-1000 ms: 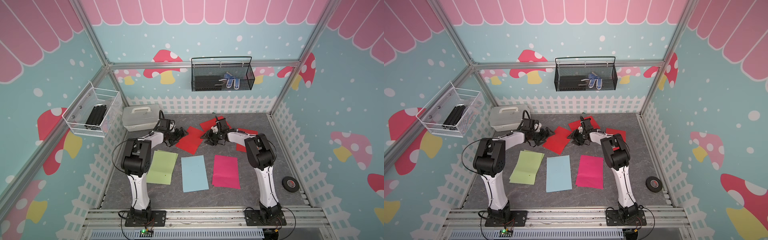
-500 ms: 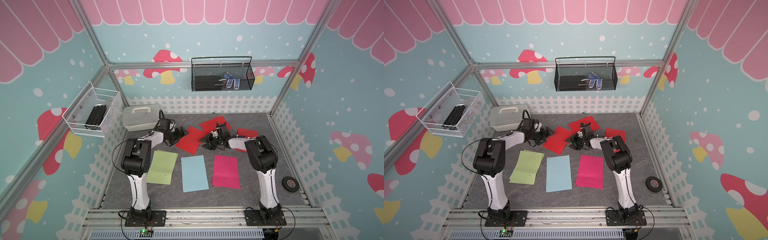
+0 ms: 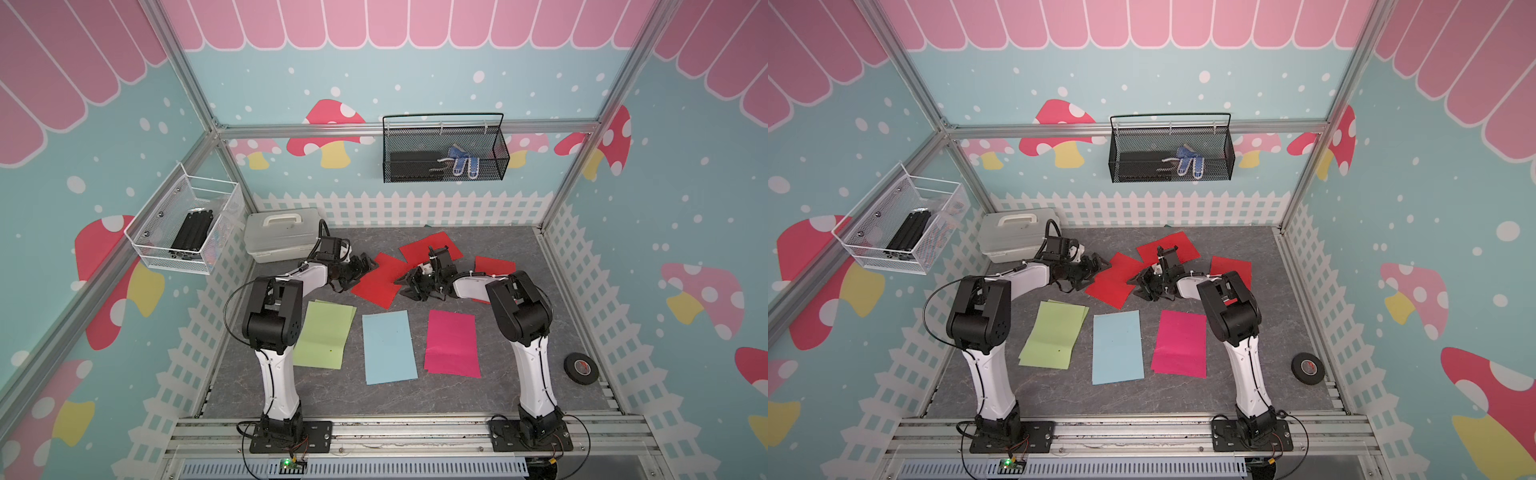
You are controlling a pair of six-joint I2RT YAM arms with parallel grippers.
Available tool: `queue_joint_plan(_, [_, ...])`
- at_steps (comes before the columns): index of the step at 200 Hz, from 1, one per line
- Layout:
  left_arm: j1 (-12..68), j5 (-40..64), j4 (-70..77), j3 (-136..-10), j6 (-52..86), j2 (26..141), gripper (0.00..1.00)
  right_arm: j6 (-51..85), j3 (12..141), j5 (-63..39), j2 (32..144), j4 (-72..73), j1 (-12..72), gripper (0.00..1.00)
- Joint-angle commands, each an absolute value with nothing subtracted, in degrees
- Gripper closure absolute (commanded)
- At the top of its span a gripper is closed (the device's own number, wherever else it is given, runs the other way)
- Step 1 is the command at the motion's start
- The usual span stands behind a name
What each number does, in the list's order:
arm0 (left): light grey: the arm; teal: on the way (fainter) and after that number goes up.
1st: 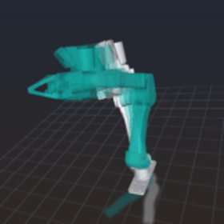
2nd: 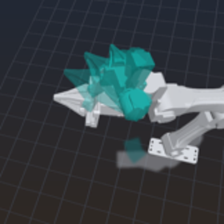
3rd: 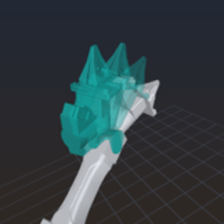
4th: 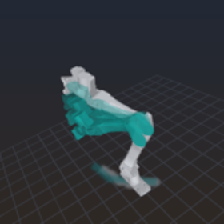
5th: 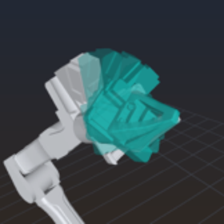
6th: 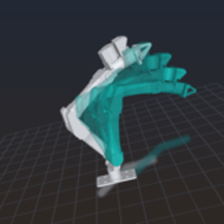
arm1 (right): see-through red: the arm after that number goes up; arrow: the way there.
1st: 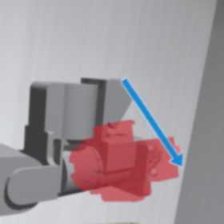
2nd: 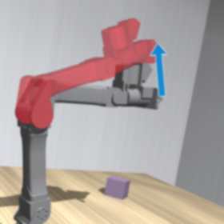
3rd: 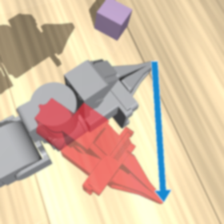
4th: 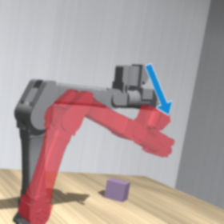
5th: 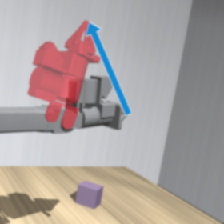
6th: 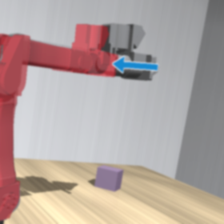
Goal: Sort the scattered colored papers by color
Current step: Pick up the colored paper from the center of the board.
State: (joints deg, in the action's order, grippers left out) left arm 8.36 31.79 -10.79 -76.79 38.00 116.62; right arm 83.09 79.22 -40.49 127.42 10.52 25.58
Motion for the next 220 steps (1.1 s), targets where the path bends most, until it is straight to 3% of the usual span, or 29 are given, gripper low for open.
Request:
queue_joint_plan(1, [8.42, 32.68, -9.49, -77.7, 38.66, 116.85, 0.01, 86.82, 80.41, -41.02, 130.36, 13.28, 26.32, 0.51])
queue_joint_plan(118, [9.18, 33.27, -8.31, -76.87, 39.28, 118.08, 0.01, 87.91, 83.38, -39.69, 134.49, 15.09, 26.5, 0.57])
queue_joint_plan(220, [9.22, 34.32, -7.38, -76.31, 39.64, 119.2, 0.01, 78.44, 89.17, -38.44, 135.87, 2.91, 26.47, 0.84])
